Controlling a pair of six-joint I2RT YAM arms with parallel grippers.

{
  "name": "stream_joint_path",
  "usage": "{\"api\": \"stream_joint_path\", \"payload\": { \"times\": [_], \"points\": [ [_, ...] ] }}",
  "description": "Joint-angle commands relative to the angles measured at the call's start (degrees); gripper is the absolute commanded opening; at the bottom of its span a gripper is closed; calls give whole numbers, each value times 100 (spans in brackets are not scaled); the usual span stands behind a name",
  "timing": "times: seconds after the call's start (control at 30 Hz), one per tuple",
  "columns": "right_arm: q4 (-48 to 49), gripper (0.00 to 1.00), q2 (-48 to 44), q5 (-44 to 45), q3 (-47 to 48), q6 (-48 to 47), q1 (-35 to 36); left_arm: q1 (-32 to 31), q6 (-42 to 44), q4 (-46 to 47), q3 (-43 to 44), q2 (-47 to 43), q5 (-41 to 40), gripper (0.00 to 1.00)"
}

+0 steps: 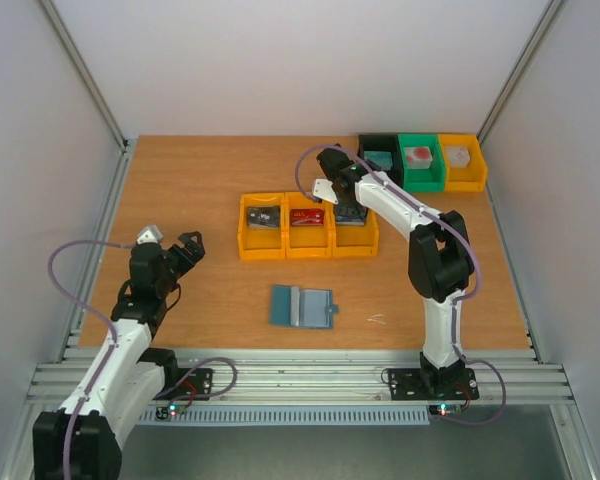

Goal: Take the credit cards out of the card holder

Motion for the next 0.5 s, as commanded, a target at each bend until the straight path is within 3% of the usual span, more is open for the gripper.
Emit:
{"api": "stream_joint_path", "payload": {
  "times": [0.0, 0.47],
  "points": [
    [615, 1, 165, 79, -178, -372, -54, 112, -13, 0, 90, 170, -80, 99],
    [1849, 5, 216, 181, -977, -975, -140, 171, -17, 111, 116, 428, -75, 99]
  ]
}}
